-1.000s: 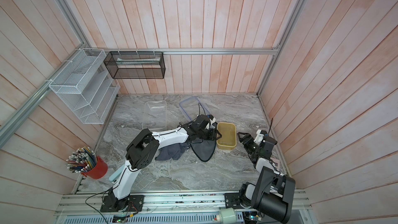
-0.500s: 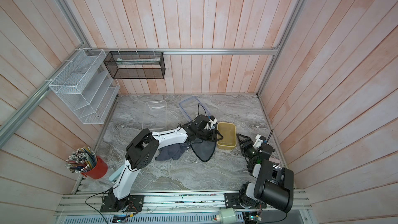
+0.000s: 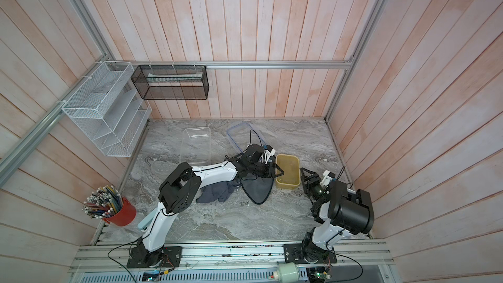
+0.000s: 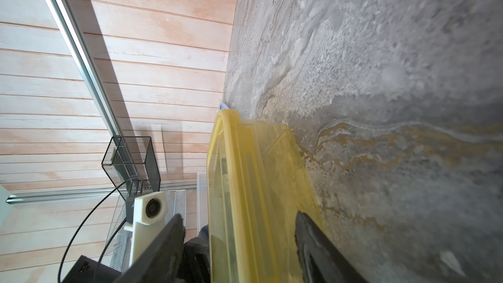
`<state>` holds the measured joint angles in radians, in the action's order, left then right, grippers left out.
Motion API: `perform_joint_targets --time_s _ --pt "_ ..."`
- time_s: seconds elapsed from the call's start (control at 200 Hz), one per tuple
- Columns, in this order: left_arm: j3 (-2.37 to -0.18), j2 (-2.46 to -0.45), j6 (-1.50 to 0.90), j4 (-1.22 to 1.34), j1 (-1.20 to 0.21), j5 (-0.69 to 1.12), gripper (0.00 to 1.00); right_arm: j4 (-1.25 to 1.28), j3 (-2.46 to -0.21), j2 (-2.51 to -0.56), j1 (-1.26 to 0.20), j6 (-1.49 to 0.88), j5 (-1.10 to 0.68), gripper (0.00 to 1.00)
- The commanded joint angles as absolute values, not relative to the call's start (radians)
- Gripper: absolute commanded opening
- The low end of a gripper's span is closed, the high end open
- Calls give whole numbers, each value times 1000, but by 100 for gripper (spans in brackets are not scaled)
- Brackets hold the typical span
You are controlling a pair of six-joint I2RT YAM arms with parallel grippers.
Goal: Wipe the insides of the lunch boxes
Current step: Open the fastener of the lunch box.
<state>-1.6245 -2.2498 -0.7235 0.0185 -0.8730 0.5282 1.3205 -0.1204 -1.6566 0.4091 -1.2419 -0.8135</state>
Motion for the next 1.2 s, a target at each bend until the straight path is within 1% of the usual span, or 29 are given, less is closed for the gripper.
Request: perform_joint_targets --time_s 0.0,0.21,0.44,0.615,0.74,0.795,0.865,0.99,1.04,1.095,1.195 --pt "-1624 -2278 -730 44 -870 552 57 1455 -120 -1713 389 -1292 -821 64" --pt "-1623 -2283 -732 46 -870 549 56 1590 -111 -1797 370 -1352 -818 61" --pt "-1624 -2297 -734 41 -867 542 54 1601 -106 -1802 346 -1362 -797 56" --pt "-1629 -2314 -733 27 -870 532 54 1659 -101 -1838 319 -1389 -777 45" --pt "-1631 -2325 -730 17 -871 524 54 1720 -95 -1869 315 -1394 -773 41" --pt "-1638 -2335 -729 2 -870 516 53 1737 -92 -1876 313 -1431 -768 40" --pt "-1649 -2345 -720 -23 -870 508 53 1743 -91 -1876 312 -1432 -768 38" --pt "-1667 -2358 -699 -73 -871 481 53 1737 -89 -1859 309 -1421 -766 31" --pt "-1673 -2366 -694 -92 -871 474 53 1724 -90 -1847 308 -1413 -767 29" --pt "-1678 -2370 -687 -109 -871 466 53 1701 -92 -1831 308 -1413 -768 28" --pt "-1693 -2378 -664 -152 -873 439 53 1613 -101 -1785 307 -1335 -767 24"
